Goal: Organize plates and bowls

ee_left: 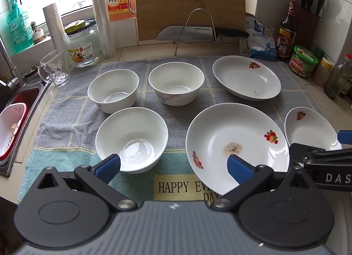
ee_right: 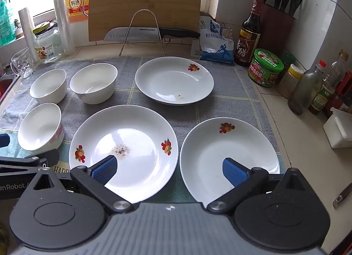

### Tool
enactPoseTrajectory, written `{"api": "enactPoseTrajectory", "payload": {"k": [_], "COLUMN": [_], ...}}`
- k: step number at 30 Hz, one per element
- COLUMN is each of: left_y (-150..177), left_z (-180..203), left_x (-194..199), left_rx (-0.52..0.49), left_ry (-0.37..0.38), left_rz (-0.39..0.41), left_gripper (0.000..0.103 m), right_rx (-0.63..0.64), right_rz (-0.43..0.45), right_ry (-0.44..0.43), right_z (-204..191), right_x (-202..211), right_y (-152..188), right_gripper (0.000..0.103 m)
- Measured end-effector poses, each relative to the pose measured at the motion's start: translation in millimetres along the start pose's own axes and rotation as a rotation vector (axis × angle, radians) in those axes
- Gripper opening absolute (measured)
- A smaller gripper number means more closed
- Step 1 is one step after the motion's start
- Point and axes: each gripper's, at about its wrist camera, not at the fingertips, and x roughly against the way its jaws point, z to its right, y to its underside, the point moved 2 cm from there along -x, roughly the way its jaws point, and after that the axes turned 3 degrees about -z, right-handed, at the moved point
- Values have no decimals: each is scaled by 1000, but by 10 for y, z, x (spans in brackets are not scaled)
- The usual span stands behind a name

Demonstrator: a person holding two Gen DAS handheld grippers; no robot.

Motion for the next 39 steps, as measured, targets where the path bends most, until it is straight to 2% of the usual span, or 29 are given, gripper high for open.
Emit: {"api": "enactPoseTrajectory", "payload": {"k": [39], "left_y": [-3], "left_z": [20], "left_x": [35], "left_rx": [1], "left_ry": [-1], "left_rz": [12], "left_gripper": [102], "right_rx": [6], "right_rz": [11], "right_ry": [4], "right_z": [15], "right_x": [49], "right_y": [4], "right_gripper": [103]}}
